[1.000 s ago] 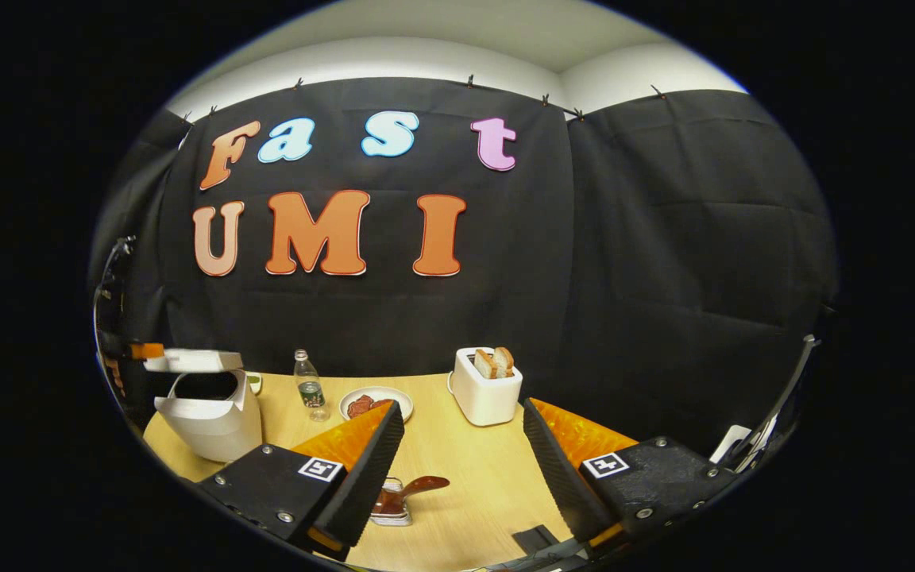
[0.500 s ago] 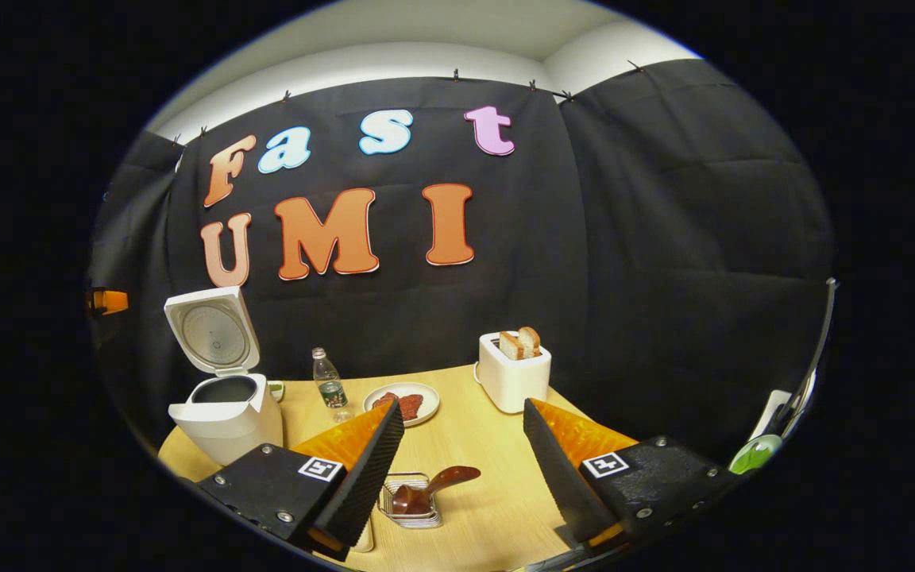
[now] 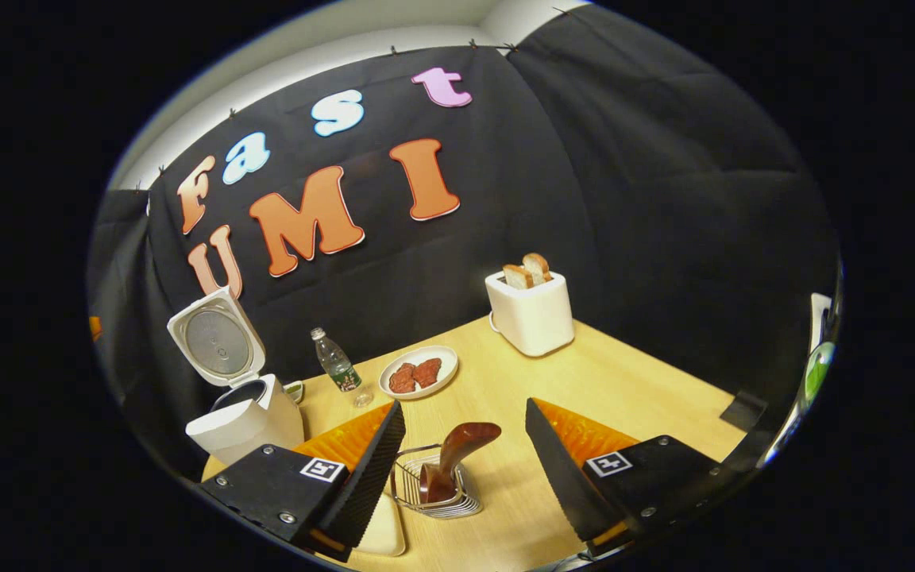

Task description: Close the left gripper, press the button to open the rice cooker; take a wooden spoon from the chopstick holder with the right hand, scoop a spoonful of rice and pour it into the rice cooker, then put the wooden spoon back into the chopstick holder.

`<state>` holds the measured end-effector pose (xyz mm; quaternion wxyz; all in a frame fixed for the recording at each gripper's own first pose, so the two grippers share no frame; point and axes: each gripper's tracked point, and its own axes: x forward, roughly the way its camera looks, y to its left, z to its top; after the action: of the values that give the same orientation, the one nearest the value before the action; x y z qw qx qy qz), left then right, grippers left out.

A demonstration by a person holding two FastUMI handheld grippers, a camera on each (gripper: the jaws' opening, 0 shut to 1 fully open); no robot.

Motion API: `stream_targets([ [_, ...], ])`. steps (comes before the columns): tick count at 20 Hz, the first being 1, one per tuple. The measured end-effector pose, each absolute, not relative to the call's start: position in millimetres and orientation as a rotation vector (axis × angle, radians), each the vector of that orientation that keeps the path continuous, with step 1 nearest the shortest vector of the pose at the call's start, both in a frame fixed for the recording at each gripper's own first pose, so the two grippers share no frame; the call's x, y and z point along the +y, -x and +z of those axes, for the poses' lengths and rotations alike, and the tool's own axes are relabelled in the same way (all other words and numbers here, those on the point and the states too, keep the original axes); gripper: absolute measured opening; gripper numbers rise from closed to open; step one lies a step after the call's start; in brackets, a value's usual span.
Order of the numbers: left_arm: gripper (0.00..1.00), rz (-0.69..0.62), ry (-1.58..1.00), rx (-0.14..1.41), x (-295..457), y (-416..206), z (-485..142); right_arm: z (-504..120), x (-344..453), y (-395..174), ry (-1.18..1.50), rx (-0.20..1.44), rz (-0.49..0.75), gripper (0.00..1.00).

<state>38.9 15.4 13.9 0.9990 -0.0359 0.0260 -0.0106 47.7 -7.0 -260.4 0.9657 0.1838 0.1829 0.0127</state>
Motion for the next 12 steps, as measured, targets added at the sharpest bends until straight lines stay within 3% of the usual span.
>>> stream_targets([
  [5, 0.05, 0.083, 0.031, 0.025, 51.4, -17.5, 21.1, -291.7, 4.0, -57.2, -0.57, 0.448, 0.021, 0.95],
  [7, 0.05, 0.112, 0.032, 0.017, 60.9, -11.3, 22.4, -303.0, 11.5, -59.8, -0.619, 0.478, 0.03, 0.92],
  [8, 0.05, 0.118, 0.039, 0.006, 63.8, -9.3, 25.0, -308.5, 12.7, -60.8, -0.641, 0.488, 0.027, 0.86],
  [10, 0.13, 0.123, 0.048, -0.004, 65.5, -1.8, 23.6, -312.0, 12.0, -64.7, -0.687, 0.492, 0.01, 0.71],
  [12, 0.39, 0.146, 0.03, -0.002, 74.6, 1.0, 21.1, -312.3, 13.8, -65.8, -0.747, 0.497, 0.009, 0.61],
])
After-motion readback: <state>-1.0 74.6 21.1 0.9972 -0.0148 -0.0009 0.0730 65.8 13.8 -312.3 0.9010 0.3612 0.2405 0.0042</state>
